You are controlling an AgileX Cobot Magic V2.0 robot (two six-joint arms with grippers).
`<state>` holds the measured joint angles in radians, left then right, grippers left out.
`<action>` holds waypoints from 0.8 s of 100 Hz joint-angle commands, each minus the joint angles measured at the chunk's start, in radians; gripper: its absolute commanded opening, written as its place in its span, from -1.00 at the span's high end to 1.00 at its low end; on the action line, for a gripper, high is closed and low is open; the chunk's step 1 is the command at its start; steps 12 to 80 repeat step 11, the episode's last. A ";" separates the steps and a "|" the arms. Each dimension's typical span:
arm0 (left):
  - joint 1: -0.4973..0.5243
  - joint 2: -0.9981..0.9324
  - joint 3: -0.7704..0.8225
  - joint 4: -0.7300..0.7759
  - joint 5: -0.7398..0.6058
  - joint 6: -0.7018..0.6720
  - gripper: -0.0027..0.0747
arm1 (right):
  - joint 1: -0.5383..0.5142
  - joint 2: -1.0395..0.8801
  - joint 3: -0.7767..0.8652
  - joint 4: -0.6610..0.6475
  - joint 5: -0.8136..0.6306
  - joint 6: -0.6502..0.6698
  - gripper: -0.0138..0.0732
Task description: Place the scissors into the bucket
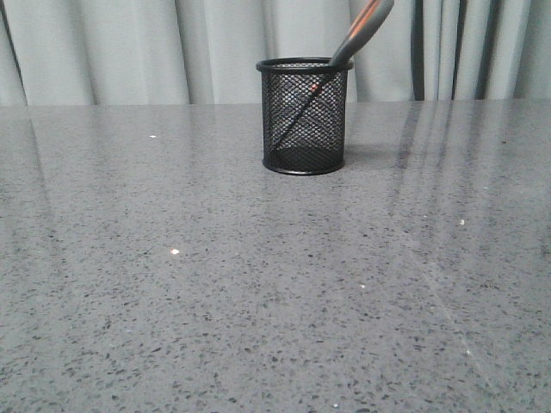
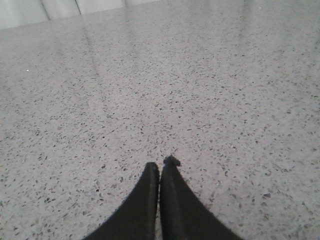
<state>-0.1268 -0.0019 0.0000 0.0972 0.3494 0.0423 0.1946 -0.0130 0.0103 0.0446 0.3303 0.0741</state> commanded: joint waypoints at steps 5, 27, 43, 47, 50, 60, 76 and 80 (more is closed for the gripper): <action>0.002 -0.028 0.039 -0.011 -0.030 -0.001 0.98 | -0.004 -0.020 0.008 -0.019 -0.046 -0.001 0.79; 0.002 -0.028 0.039 -0.011 -0.030 -0.001 0.98 | -0.004 -0.020 0.008 -0.019 -0.046 -0.001 0.79; 0.002 -0.028 0.039 -0.011 -0.030 -0.001 0.98 | -0.004 -0.020 0.008 -0.019 -0.046 -0.001 0.79; 0.002 -0.028 0.039 -0.011 -0.030 -0.001 0.98 | -0.004 -0.020 0.008 -0.019 -0.046 -0.001 0.79; 0.002 -0.028 0.039 -0.011 -0.030 -0.001 0.98 | -0.004 -0.020 0.008 -0.019 -0.046 -0.001 0.79; 0.002 -0.028 0.039 -0.011 -0.030 -0.001 0.98 | -0.004 -0.020 0.008 -0.019 -0.046 -0.001 0.79; 0.002 -0.028 0.039 -0.011 -0.030 -0.001 0.98 | -0.004 -0.020 0.008 -0.019 -0.046 -0.001 0.79; 0.002 -0.028 0.039 -0.011 -0.030 -0.001 0.98 | -0.004 -0.020 0.008 -0.019 -0.046 -0.001 0.79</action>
